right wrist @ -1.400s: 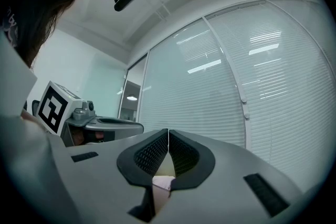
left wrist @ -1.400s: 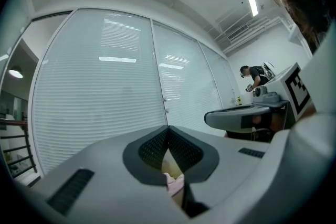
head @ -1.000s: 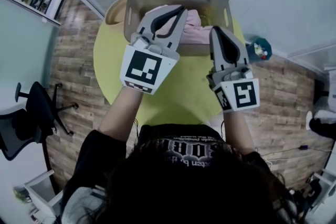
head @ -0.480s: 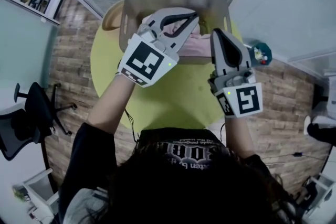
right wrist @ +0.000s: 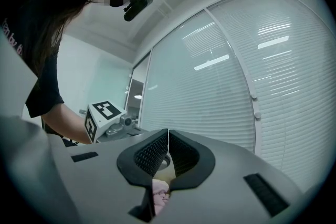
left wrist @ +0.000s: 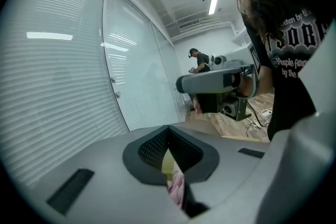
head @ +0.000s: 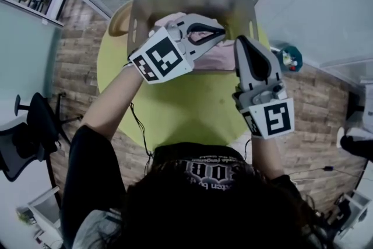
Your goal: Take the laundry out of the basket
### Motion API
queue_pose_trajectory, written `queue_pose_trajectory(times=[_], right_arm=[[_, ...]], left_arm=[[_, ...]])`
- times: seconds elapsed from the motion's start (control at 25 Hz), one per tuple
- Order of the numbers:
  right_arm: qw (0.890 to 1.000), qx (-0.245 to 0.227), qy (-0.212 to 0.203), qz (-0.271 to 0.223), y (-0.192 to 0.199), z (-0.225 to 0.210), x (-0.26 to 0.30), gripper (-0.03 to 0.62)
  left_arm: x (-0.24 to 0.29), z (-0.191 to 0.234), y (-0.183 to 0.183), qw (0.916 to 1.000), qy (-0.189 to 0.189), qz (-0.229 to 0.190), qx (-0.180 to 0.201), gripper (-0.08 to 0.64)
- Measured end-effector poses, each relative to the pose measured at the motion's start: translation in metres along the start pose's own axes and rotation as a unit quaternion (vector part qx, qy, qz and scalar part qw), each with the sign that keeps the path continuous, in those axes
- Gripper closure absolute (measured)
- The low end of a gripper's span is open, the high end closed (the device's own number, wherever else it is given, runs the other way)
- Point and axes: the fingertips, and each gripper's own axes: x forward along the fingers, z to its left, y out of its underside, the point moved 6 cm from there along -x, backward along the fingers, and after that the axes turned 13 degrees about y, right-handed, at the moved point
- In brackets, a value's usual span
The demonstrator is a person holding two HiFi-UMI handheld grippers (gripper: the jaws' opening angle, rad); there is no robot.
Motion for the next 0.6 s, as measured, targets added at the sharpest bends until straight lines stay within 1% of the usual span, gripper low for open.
queue_pose_trajectory(times=[0.08,0.16,0.28,0.44,0.6], right_arm=[[1.000,0.001,0.002,0.002,0.001,-0.002,0.003,0.563],[1.000,0.003,0.002,0.006,0.003,-0.003,0.005,0.563],[1.000,-0.002,0.001,0.010,0.007,-0.005,0.007,0.563],[1.000,0.001,0.001,0.011,0.011,-0.008,0.009,0.563],[1.000,0.008,0.004,0.016,0.014,-0.011,0.010,0.563]], left_arm=[[0.009,0.001,0.011,0.9996,0.026,0.013,-0.002,0.560],[0.019,0.000,0.023,0.9982,0.049,0.035,0.003,0.560],[0.033,0.001,0.042,0.9951,0.069,0.069,0.012,0.560],[0.047,0.002,0.061,0.9927,0.085,0.085,0.009,0.559],[0.057,0.000,0.075,0.9880,0.118,0.100,0.006,0.558]])
